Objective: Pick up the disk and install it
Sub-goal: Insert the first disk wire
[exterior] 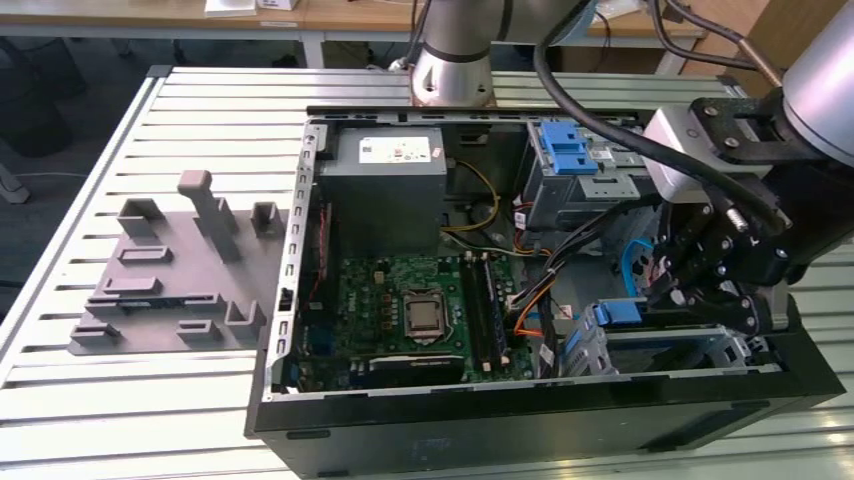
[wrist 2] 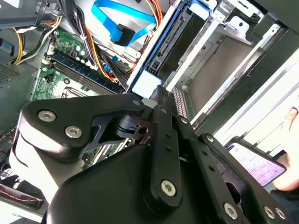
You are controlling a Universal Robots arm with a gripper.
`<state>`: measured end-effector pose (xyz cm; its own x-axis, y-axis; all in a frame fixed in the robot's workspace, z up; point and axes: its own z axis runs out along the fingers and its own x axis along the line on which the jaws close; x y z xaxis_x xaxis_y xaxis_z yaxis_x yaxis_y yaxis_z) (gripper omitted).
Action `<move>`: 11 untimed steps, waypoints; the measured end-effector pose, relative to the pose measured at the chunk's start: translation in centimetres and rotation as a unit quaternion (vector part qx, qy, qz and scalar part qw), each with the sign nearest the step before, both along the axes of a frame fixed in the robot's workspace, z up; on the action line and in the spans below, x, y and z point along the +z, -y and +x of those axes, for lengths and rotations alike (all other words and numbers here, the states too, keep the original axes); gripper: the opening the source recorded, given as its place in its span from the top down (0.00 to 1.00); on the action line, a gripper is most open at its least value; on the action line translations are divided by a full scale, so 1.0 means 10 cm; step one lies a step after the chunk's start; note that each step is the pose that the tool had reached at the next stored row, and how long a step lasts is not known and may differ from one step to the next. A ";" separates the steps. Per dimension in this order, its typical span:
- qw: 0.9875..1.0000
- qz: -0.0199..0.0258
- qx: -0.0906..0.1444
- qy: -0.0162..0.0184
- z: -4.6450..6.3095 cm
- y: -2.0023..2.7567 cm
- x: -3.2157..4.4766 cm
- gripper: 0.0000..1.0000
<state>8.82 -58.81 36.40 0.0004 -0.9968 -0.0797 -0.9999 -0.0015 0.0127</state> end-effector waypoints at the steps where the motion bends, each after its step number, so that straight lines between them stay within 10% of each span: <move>1: 1.000 0.000 0.000 0.000 0.01 -0.001 0.000 0.89; 11: 1.000 0.000 0.000 0.000 0.13 0.000 0.026 0.89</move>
